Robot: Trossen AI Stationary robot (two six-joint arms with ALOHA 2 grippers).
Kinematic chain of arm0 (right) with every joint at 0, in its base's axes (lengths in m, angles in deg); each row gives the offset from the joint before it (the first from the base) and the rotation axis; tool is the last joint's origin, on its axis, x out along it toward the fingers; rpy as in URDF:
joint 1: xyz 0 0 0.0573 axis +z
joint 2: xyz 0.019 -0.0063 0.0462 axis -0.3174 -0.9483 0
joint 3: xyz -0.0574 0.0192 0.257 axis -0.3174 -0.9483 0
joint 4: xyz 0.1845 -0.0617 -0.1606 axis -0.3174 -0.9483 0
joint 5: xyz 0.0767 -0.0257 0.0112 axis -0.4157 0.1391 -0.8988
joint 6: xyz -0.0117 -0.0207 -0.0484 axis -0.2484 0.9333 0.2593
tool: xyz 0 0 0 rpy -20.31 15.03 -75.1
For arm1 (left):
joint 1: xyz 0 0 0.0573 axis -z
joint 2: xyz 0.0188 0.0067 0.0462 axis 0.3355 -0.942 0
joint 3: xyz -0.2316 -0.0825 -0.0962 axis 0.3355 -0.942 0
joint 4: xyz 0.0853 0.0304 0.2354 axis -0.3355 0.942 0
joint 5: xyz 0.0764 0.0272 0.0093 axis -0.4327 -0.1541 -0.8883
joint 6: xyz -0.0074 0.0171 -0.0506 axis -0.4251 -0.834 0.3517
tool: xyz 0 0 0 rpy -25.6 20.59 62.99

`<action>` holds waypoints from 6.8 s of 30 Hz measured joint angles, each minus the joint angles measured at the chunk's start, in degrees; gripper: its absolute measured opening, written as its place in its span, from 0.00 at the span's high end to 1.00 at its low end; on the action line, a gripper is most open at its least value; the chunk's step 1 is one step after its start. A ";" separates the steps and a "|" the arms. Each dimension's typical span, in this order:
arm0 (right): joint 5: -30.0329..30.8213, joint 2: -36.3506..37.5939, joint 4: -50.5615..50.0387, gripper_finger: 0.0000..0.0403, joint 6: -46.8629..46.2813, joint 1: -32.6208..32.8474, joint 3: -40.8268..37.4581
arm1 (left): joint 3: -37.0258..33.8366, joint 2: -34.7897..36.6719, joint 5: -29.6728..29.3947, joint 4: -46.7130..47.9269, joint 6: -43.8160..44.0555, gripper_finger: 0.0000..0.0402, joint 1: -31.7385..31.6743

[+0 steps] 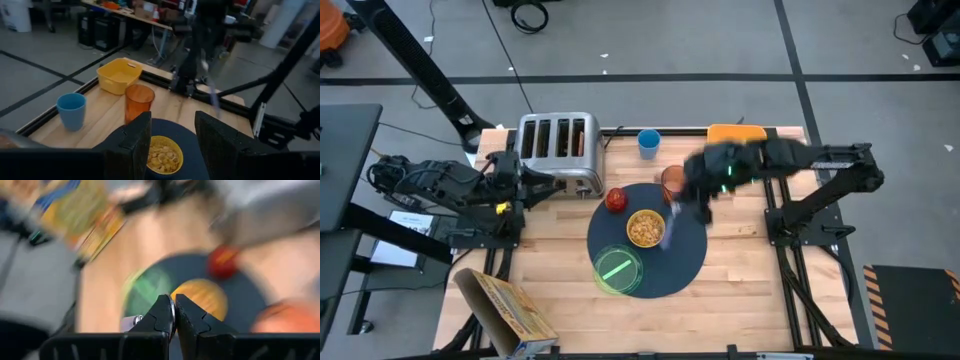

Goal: Arrange a breakfast setting
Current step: Put the violet spoon from the cup to the right side of the yellow bowl on the placemat, then put the toasted bread from the toaster on top of the transparent green plate on the placemat

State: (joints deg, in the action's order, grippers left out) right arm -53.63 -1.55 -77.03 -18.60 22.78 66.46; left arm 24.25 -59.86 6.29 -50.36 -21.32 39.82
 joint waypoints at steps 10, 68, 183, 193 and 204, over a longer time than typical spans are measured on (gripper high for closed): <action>-9.31 3.70 17.58 0.96 -18.62 13.93 -27.32 | -0.02 -2.12 1.11 -1.80 -0.09 0.60 1.98; -27.53 1.43 72.85 0.78 1.13 -14.31 -72.93 | -0.11 -7.26 -0.07 -17.27 6.24 0.60 4.08; 18.94 4.51 8.48 0.64 -55.25 11.95 -17.76 | 3.41 -34.04 -3.75 2.71 19.42 0.48 -38.32; 15.01 4.69 8.16 0.64 -49.60 10.93 -17.79 | 3.41 -40.28 -5.09 1.92 20.25 0.56 -42.28; 14.73 4.69 7.58 0.64 -45.87 10.90 -17.79 | 3.41 -41.21 -7.03 1.67 20.25 0.75 -43.52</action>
State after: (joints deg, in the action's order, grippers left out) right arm -38.90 3.14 -69.45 -64.47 33.68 48.67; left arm 27.66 -101.07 -0.74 -48.70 -1.07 -3.70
